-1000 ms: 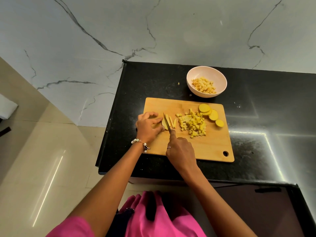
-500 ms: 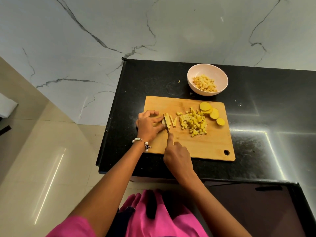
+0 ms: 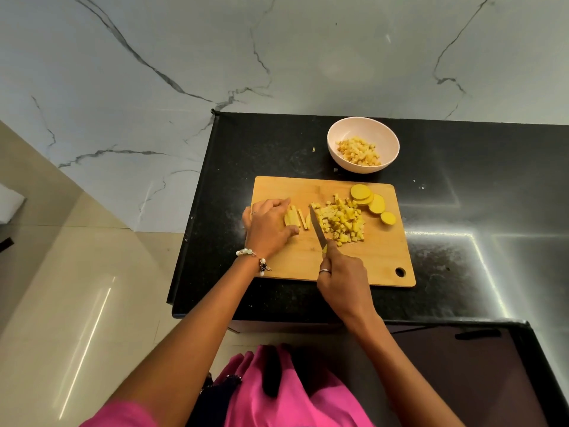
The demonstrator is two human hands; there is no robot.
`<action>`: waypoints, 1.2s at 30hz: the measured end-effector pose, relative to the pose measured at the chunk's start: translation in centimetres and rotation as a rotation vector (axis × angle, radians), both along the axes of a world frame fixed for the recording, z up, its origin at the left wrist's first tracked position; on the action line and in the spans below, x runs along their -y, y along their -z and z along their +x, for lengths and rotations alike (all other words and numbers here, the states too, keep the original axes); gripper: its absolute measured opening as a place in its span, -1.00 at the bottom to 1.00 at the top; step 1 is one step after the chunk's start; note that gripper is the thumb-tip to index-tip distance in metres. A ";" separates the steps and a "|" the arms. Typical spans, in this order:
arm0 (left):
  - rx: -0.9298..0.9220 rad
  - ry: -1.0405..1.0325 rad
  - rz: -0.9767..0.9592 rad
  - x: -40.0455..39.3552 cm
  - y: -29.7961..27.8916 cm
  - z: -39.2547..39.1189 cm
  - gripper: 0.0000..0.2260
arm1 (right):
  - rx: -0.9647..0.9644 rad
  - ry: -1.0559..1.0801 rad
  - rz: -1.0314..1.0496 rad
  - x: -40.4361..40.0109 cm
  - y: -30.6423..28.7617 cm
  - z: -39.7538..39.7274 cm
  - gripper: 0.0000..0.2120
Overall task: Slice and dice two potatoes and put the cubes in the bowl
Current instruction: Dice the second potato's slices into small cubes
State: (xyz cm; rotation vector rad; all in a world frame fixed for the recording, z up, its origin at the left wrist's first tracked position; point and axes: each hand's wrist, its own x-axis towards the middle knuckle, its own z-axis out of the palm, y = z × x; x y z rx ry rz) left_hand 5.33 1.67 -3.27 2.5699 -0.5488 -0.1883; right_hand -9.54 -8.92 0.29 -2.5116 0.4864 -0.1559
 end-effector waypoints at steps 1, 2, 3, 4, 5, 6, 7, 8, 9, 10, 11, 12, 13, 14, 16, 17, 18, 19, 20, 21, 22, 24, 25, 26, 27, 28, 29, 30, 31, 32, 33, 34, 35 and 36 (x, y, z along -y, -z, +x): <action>-0.006 0.046 0.054 0.5 -0.2 0.1 -0.31 | 0.009 0.019 0.008 0.2 0.0 0.0 -0.54; -0.022 0.081 0.098 0.9 -0.4 0.2 -0.24 | 0.015 0.035 0.018 0.4 0.1 -0.1 -0.55; -0.036 0.101 0.133 1.3 -0.5 0.4 -0.19 | 0.019 0.048 0.028 0.6 0.0 -0.1 -0.56; -0.040 0.112 0.157 1.6 -0.5 0.6 -0.16 | 0.024 0.060 0.036 0.8 -0.1 -0.1 -0.56; -0.036 0.116 0.165 1.8 -0.4 0.7 -0.15 | 0.029 0.069 0.045 0.9 -0.1 -0.1 -0.56; -0.030 0.114 0.162 1.9 -0.4 0.8 -0.15 | 0.035 0.077 0.054 0.9 -0.1 -0.2 -0.57; -0.025 0.112 0.153 2.0 -0.3 0.9 -0.15 | 0.042 0.084 0.057 1.1 0.0 -0.2 -0.57; -0.022 0.109 0.142 2.1 -0.2 0.9 -0.15 | 0.049 0.090 0.058 1.2 0.0 -0.3 -0.58; -0.023 0.104 0.126 2.0 -0.1 1.0 -0.16 | 0.052 0.096 0.062 1.3 0.1 -0.3 -0.58; -0.029 0.097 0.101 2.0 0.0 1.1 -0.16 | 0.057 0.100 0.070 1.3 0.1 -0.3 -0.58; -0.039 0.089 0.069 2.0 0.0 1.1 -0.16 | 0.061 0.105 0.080 1.3 0.1 -0.4 -0.58; -0.051 0.082 0.041 2.1 0.0 1.2 -0.17 | 0.066 0.108 0.089 1.4 0.2 -0.4 -0.58; -0.059 0.082 0.023 2.2 -0.1 1.2 -0.17 | 0.068 0.113 0.097 1.4 0.2 -0.4 -0.58; -0.061 0.089 0.021 2.3 -0.2 1.2 -0.17 | 0.070 0.117 0.103 1.5 0.2 -0.4 -0.59; -0.043 0.117 0.053 2.5 -0.3 0.9 -0.22 | 0.079 0.120 0.108 1.6 0.2 -0.4 -0.59; -0.024 0.131 0.075 2.6 -0.3 0.8 -0.28 | 0.084 0.119 0.109 1.6 0.2 -0.3 -0.60; 0.002 0.145 0.096 2.8 -0.4 0.6 -0.35 | 0.089 0.118 0.109 1.6 0.2 -0.2 -0.60; 0.032 0.157 0.114 2.9 -0.4 0.5 -0.42 | 0.092 0.117 0.111 1.6 0.2 -0.2 -0.60; 0.061 0.164 0.129 2.9 -0.4 0.4 -0.48 | 0.095 0.115 0.113 1.6 0.2 -0.1 -0.60; 0.089 0.167 0.141 3.0 -0.5 0.3 -0.52 | 0.096 0.111 0.113 1.6 0.3 -0.1 -0.60; 0.112 0.168 0.148 3.0 -0.5 0.3 -0.55 | 0.095 0.106 0.108 1.5 0.4 -0.1 -0.60; 0.151 0.163 0.153 2.9 -0.6 0.2 -0.61 | 0.093 0.096 0.101 1.5 0.5 -0.1 -0.59; 0.161 0.156 0.149 2.9 -0.6 0.1 -0.64 | 0.095 0.092 0.103 1.4 0.6 -0.1 -0.59; 0.164 0.143 0.141 2.8 -0.6 0.1 -0.66 | 0.099 0.089 0.108 1.4 0.6 -0.1 -0.59; 0.158 0.125 0.133 2.7 -0.6 0.1 -0.66 | 0.103 0.085 0.113 1.3 0.6 0.0 -0.59; 0.144 0.105 0.121 2.6 -0.5 -0.1 -0.64 | 0.103 0.082 0.112 1.3 0.6 0.0 -0.59; 0.122 0.079 0.102 2.5 -0.5 -0.2 -0.59 | 0.101 0.078 0.108 1.3 0.5 0.0 -0.59; 0.097 0.045 0.077 2.5 -0.6 -0.5 -0.53 | 0.095 0.073 0.097 1.3 0.5 0.1 -0.59; 0.073 -0.004 0.049 2.4 -0.6 -0.9 -0.47 | 0.085 0.064 0.080 1.3 0.5 0.1 -0.59; 0.056 -0.066 0.021 2.4 -0.7 -1.2 -0.44 | 0.070 0.053 0.059 1.3 0.5 0.2 -0.58; 0.038 -0.137 -0.007 2.3 -0.8 -1.6 -0.43 | 0.052 0.042 0.040 1.3 0.5 0.2 -0.57; 0.016 -0.207 -0.033 2.2 -0.9 -2.0 -0.44 | 0.031 0.033 0.026 1.1 0.5 0.2 -0.57; -0.008 -0.268 -0.056 2.2 -1.1 -2.2 -0.46 | 0.009 0.027 0.015 1.0 0.5 0.2 -0.56; -0.033 -0.314 -0.074 2.2 -1.2 -2.4 -0.50 | -0.014 0.026 0.010 0.8 0.5 0.3 -0.55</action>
